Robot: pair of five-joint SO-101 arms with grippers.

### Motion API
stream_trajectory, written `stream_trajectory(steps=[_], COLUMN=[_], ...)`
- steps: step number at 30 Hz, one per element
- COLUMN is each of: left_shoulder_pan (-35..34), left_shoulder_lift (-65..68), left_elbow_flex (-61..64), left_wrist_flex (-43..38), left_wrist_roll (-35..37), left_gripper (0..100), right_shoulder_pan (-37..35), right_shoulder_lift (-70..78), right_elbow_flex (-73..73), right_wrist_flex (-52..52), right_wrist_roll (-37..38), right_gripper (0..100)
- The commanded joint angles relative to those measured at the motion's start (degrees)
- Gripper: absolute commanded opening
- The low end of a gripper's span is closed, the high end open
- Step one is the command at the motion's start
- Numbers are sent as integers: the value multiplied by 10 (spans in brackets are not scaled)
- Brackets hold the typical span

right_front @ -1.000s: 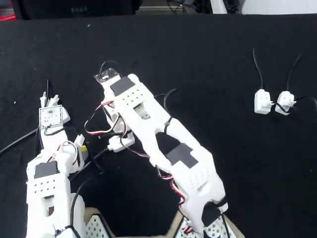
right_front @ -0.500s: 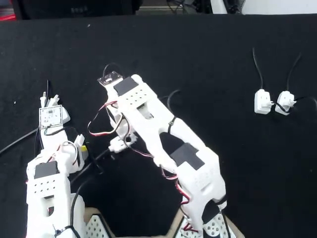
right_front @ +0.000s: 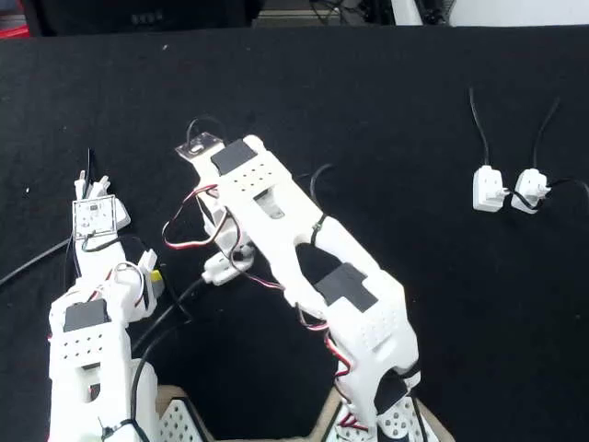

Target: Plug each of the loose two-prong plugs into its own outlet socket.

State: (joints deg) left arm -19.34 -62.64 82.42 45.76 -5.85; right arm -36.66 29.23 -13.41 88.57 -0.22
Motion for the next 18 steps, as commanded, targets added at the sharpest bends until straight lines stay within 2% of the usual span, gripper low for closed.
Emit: stream_trajectory(steps=[1,10,18], left_shoulder_pan=[-6,-6,-6], left_shoulder_lift=[-7,-7,-7], left_elbow_flex=[-11,-11,-11], left_wrist_flex=[-8,-8,-8], left_wrist_roll=[-3,-3,-3], left_gripper=[238,238,238], right_shoulder_pan=[-5,-47,-48], right_shoulder_lift=[8,53,81], right_elbow_flex=[11,44,46], right_wrist_flex=[-55,-114,-135], right_wrist_roll=[10,37,37], right_gripper=[11,11,11])
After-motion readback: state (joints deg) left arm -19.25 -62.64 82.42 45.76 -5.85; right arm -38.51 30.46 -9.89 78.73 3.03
